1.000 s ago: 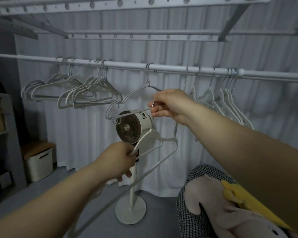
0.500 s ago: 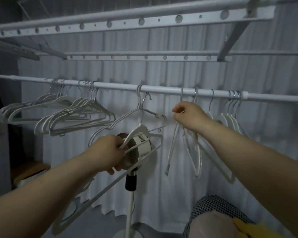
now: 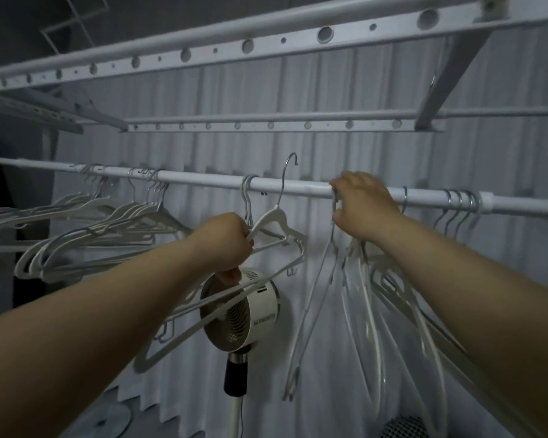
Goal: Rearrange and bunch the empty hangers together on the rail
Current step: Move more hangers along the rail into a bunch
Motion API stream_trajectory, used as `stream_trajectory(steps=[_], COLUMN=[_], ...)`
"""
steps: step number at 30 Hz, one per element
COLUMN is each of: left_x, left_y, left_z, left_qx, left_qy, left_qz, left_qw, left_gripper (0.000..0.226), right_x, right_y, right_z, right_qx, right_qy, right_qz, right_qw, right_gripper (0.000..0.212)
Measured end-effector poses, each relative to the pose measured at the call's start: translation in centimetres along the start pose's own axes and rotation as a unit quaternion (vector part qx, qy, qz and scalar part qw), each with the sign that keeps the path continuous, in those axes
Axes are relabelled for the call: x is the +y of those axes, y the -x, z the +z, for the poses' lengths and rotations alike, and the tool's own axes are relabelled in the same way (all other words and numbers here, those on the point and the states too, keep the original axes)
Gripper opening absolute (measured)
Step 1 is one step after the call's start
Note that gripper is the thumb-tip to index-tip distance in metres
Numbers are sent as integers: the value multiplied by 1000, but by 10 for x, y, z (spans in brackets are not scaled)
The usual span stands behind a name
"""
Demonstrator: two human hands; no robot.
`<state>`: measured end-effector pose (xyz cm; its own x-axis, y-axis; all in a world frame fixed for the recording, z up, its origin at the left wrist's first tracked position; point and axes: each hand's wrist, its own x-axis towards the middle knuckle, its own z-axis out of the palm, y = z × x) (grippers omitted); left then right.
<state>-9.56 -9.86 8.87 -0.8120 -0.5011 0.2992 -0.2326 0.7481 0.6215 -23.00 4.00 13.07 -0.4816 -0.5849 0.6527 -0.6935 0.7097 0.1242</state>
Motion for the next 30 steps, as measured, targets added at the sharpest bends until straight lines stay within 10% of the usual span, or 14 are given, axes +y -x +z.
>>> stream_trajectory(steps=[30], left_x=[12], left_y=[-53], left_z=[44], left_qx=[-93], left_qy=[-42], left_qz=[54], left_qw=[993], left_gripper=[27], right_x=[-9], right_y=[-9], right_z=[15], right_qx=[-15], right_qy=[39], right_qz=[-5], right_qw=[999], right_gripper=[70])
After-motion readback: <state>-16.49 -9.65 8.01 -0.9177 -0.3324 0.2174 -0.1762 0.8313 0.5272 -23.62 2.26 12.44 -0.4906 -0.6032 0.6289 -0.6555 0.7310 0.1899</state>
